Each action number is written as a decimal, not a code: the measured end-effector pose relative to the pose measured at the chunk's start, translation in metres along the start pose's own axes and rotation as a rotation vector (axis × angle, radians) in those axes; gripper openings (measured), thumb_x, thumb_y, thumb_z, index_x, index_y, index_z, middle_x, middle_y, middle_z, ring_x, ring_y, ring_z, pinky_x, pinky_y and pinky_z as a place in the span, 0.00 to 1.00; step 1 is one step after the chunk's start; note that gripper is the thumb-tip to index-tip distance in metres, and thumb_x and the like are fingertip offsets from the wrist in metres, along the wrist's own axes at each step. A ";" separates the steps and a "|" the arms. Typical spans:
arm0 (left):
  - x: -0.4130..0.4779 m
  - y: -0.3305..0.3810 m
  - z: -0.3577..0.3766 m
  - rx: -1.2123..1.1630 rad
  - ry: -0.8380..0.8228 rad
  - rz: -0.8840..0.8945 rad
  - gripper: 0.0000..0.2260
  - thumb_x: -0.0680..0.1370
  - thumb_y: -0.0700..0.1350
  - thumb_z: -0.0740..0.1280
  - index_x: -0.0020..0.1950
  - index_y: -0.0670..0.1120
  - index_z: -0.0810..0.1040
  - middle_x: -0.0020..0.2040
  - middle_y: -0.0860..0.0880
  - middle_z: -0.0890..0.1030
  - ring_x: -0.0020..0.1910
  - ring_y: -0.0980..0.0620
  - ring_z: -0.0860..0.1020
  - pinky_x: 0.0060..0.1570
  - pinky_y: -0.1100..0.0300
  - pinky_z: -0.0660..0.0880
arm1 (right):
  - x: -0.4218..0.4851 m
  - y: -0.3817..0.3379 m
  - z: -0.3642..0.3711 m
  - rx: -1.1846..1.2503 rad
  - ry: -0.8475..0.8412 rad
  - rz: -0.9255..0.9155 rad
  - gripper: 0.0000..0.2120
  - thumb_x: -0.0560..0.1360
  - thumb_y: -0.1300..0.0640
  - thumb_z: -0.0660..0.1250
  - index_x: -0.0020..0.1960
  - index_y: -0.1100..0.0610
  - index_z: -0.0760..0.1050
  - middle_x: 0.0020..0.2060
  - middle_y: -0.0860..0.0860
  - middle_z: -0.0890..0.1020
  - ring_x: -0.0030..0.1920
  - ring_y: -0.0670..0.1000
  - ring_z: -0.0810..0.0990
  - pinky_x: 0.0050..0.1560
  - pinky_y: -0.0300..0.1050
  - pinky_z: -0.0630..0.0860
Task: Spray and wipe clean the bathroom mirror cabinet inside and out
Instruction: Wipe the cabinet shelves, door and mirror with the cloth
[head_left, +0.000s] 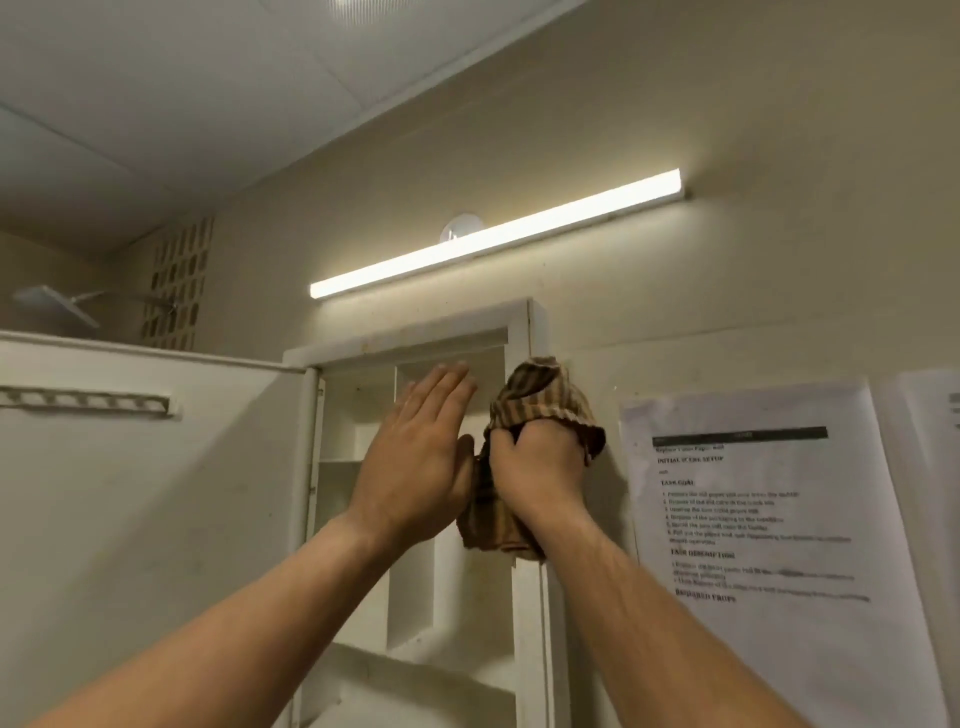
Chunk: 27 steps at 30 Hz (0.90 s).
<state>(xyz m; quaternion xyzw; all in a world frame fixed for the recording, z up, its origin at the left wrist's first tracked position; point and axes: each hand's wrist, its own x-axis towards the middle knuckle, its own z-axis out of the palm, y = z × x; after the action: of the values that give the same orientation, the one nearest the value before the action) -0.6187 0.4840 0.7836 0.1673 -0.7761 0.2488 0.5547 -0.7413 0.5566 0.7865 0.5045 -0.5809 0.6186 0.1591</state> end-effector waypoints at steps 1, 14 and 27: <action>-0.005 0.001 0.002 0.016 -0.029 0.026 0.27 0.82 0.51 0.56 0.81 0.48 0.58 0.82 0.50 0.57 0.80 0.56 0.49 0.79 0.54 0.48 | -0.019 0.018 0.008 -0.010 -0.004 0.019 0.10 0.81 0.53 0.64 0.40 0.50 0.73 0.37 0.46 0.78 0.35 0.43 0.77 0.32 0.34 0.68; -0.076 0.028 0.015 0.044 -0.276 0.040 0.29 0.84 0.56 0.51 0.83 0.47 0.50 0.83 0.49 0.48 0.81 0.52 0.45 0.80 0.48 0.44 | -0.145 0.095 0.032 0.139 0.001 0.198 0.06 0.77 0.55 0.65 0.43 0.55 0.77 0.38 0.49 0.79 0.40 0.52 0.80 0.44 0.45 0.76; -0.181 0.041 0.027 0.126 -0.423 -0.025 0.31 0.79 0.50 0.60 0.81 0.45 0.55 0.83 0.46 0.49 0.82 0.47 0.45 0.79 0.44 0.48 | -0.309 0.155 0.065 0.105 0.115 0.408 0.22 0.79 0.68 0.65 0.73 0.66 0.71 0.70 0.55 0.73 0.73 0.51 0.68 0.73 0.25 0.54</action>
<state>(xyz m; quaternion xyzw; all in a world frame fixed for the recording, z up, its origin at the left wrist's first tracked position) -0.6023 0.4986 0.5975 0.2595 -0.8561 0.2492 0.3711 -0.6983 0.5767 0.4379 0.3480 -0.6277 0.6954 0.0371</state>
